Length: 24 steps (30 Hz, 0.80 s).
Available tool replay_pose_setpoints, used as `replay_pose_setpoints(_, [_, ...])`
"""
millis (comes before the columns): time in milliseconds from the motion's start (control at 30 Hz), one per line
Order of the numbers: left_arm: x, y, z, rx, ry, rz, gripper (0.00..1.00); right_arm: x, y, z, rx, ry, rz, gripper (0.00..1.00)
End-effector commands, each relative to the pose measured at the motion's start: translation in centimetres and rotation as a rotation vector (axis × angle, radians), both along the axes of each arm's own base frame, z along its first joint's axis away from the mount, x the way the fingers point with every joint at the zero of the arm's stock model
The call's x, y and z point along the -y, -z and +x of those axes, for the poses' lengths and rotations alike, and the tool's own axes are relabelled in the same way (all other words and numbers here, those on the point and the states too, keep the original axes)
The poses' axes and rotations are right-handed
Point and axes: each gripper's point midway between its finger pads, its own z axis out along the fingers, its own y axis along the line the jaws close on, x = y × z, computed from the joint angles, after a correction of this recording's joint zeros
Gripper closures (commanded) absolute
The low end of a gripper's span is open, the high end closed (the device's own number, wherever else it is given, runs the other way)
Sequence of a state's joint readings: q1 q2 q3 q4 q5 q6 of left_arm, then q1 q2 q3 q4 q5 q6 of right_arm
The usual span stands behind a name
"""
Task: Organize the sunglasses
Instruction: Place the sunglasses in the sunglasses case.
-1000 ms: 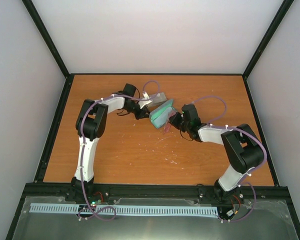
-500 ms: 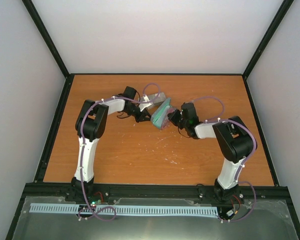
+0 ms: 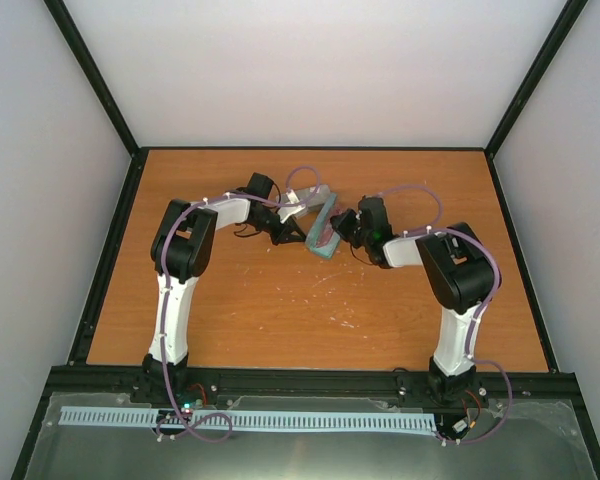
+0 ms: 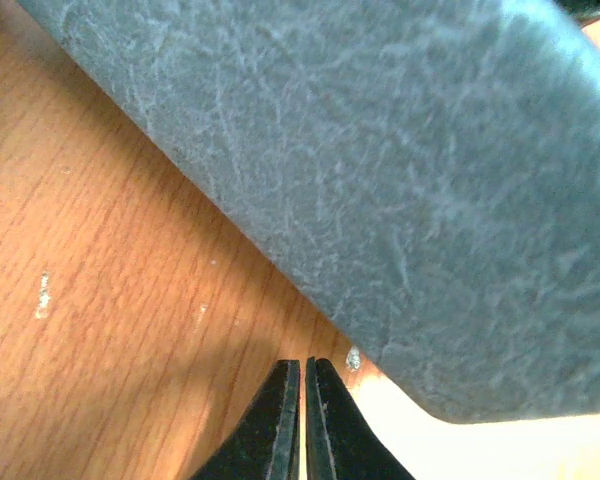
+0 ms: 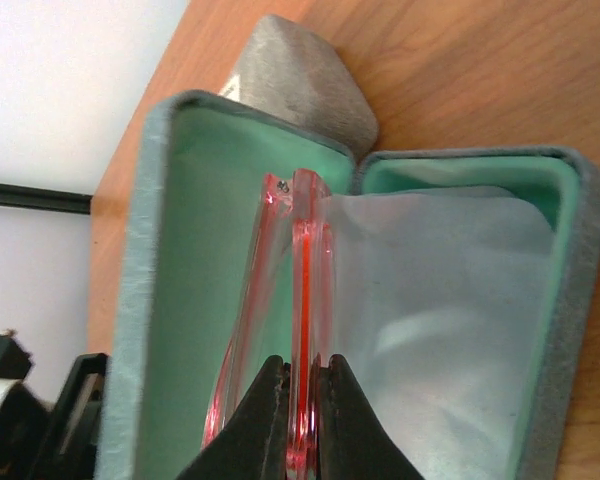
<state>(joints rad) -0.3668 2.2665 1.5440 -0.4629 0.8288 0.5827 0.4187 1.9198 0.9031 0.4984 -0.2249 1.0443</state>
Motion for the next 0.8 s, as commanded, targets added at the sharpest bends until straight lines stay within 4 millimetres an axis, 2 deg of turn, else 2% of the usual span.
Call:
replay_pose_setpoints(0, [1.1,-1.4,0.3,0.017,0.017,-0.043,0.93,0.4,1.1,0.7,-0.013,0.024,0.012,0.97])
replay_pose_setpoints(567, [0.7,-1.2,0.1,0.025,0.015,-0.026,0.93,0.3,4.0,1.4,-0.066,-0.021,-0.034,0.93])
replay_pose_setpoints(767, [0.7,-0.8,0.0,0.018,0.015,-0.021,0.93,0.5,4.9,0.8,-0.095,-0.042,-0.079,0.81])
